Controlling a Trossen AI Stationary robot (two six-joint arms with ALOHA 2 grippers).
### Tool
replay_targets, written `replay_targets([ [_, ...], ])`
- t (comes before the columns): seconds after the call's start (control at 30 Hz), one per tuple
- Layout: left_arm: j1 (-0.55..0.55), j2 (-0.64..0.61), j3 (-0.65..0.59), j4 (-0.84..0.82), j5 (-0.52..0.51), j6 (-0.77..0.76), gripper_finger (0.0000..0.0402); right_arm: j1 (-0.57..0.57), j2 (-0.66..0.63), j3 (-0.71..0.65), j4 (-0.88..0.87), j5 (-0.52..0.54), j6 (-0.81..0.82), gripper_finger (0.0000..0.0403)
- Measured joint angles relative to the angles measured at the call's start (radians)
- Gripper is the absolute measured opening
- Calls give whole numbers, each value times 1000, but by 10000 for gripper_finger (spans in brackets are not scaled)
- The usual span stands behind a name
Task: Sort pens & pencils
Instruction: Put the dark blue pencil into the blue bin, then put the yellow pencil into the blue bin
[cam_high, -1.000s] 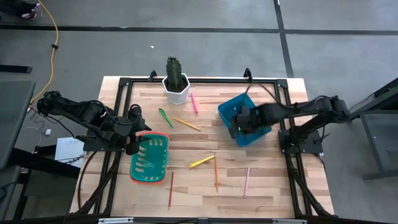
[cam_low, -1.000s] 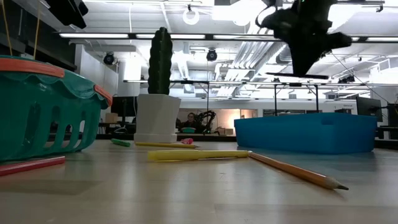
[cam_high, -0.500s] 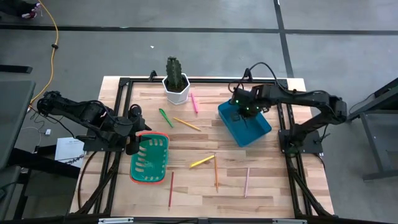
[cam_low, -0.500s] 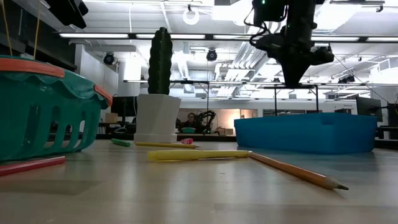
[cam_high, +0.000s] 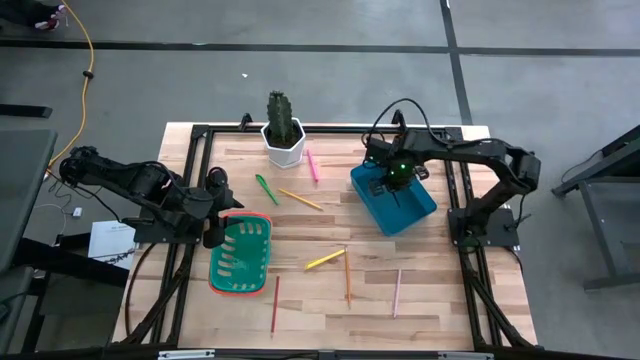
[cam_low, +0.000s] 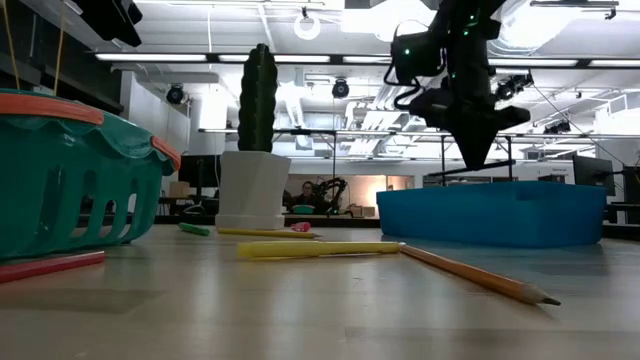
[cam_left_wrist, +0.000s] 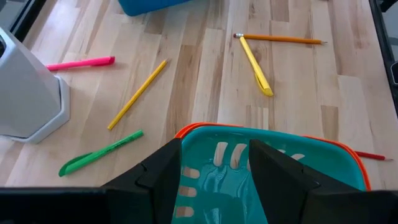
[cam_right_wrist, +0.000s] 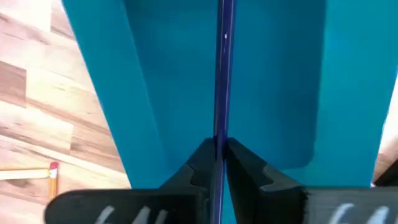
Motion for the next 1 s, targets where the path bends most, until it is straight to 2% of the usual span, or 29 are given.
replay_targets([
  [0.1,0,0,0,0,0,0,175,-2,11,0,8,0,-4,30],
  [0.33,0,0,0,0,0,0,175,-2,16,0,7,7,-20,87],
  [0.57,0,0,0,0,0,0,175,20,15,0,6,1,-21,98],
  [0.77,0,0,0,0,0,0,175,130,15,0,46,-14,-9,99],
  [1.0,0,0,0,0,7,0,175,282,-28,0,253,14,108,99],
])
